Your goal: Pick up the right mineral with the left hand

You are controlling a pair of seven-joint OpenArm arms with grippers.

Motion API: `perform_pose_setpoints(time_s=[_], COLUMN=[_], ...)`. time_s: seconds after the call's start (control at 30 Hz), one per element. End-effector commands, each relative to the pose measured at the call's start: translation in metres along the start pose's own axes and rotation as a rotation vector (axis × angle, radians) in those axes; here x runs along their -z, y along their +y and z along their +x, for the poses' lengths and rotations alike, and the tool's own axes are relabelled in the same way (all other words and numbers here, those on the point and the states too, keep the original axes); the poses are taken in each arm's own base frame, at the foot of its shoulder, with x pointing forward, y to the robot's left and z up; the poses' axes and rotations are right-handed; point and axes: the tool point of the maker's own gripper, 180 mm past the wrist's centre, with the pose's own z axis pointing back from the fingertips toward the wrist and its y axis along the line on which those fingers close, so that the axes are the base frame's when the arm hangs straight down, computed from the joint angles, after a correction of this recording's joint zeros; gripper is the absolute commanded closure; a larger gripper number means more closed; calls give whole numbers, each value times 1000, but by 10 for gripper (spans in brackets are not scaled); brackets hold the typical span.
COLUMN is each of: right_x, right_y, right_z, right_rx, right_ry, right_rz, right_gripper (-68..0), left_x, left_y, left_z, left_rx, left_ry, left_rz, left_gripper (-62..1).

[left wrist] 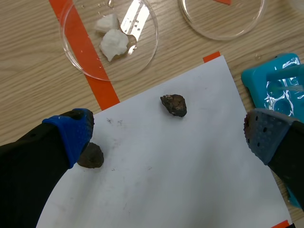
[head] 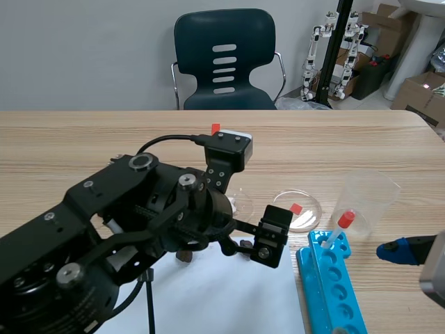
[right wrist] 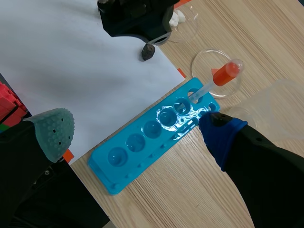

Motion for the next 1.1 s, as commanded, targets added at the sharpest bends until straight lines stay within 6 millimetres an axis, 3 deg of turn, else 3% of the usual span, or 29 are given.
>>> perform_pose_setpoints(time_s=[0.0,0.63,1.07], right_x=[0,0,0], right_y=[-4,-4,-4], right_z=[9,9,9], right_rx=[-17,-17,-17], right_ry=[-26,-26,-26], right_rz=[-3,-3,-3], right_gripper=[-547,-547,-547], left_x=[2,28,48], left_y=[-1,-25,-25], left_z=[4,6,4], left_rx=[-7,-5,4], left_ry=[6,96,163], left_rz=[3,-4,25], left_gripper=[-623,-623,-623])
